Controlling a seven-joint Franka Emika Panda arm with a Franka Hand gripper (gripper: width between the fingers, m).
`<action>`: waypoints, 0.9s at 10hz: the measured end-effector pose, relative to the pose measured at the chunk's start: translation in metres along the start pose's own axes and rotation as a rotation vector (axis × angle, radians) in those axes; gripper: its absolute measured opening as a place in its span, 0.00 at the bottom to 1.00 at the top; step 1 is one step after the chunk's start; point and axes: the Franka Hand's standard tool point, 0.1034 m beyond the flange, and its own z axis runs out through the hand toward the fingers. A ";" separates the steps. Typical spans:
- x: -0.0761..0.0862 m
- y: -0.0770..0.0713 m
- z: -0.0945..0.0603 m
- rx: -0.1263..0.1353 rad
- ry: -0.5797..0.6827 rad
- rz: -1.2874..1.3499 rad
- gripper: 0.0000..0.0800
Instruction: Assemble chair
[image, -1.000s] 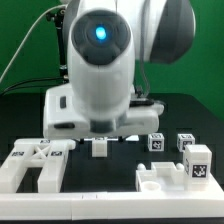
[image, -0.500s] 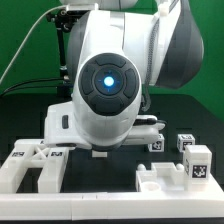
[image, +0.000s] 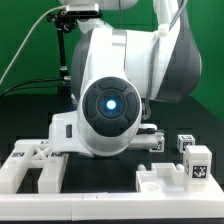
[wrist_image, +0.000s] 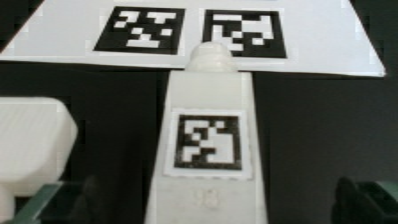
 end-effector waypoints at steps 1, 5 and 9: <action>0.000 0.000 0.000 0.000 0.000 0.000 0.80; 0.000 0.000 0.000 0.000 0.000 0.000 0.36; -0.001 0.000 -0.003 0.000 0.002 -0.007 0.36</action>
Offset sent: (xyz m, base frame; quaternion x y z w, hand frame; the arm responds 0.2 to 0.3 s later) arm 0.0000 0.0000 0.0000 0.0000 0.0000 0.0000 1.0000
